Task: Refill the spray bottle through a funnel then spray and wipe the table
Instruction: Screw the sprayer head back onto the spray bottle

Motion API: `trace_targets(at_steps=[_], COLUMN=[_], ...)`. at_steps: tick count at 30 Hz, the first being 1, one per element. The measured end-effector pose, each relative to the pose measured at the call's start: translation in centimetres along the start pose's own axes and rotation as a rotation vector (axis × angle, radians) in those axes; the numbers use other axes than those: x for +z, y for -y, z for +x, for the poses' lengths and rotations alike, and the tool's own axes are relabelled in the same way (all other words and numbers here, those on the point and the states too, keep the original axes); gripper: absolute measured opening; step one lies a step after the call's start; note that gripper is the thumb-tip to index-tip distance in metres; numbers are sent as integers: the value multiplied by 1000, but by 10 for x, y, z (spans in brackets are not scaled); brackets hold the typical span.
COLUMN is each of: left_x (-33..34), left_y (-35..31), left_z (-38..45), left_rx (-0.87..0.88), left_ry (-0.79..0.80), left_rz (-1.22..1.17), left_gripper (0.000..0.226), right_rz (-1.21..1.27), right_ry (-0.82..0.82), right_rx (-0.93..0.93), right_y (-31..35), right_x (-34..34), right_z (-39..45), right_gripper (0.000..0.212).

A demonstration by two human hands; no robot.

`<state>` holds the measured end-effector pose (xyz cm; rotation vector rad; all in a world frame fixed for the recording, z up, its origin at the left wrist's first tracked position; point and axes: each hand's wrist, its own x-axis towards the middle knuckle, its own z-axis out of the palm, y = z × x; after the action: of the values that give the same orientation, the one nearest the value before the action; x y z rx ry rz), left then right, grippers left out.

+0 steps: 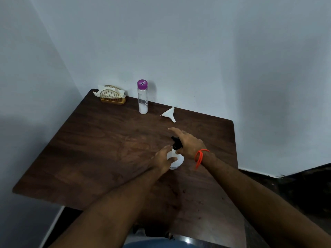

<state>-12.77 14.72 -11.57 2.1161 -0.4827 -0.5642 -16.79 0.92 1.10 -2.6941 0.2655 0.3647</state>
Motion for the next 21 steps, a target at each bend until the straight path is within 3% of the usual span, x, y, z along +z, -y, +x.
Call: trace_targets(at_steps=[5, 7, 10, 12, 17, 21], left_x=[-1, -1, -1, -1, -2, -3], left_y=[-2, -3, -2, -2, -3, -3], left_z=[0, 0, 0, -2, -3, -3], left_rx=[8, 0, 16, 30, 18, 8], left_ry=[-3, -6, 2, 4, 8, 20], left_rz=[10, 6, 7, 4, -7, 0], left_gripper=[63, 63, 60, 58, 56, 58], right_rz=[146, 300, 688, 921, 1438, 1456], right_ry=[35, 31, 24, 60, 65, 59], right_rx=[-93, -142, 39, 175, 328, 219], right_y=[-11, -16, -17, -22, -38, -54], right_x=[6, 7, 1, -4, -5, 9], right_z=[7, 5, 0, 1, -8, -18], right_gripper=[92, 76, 33, 19, 39, 49])
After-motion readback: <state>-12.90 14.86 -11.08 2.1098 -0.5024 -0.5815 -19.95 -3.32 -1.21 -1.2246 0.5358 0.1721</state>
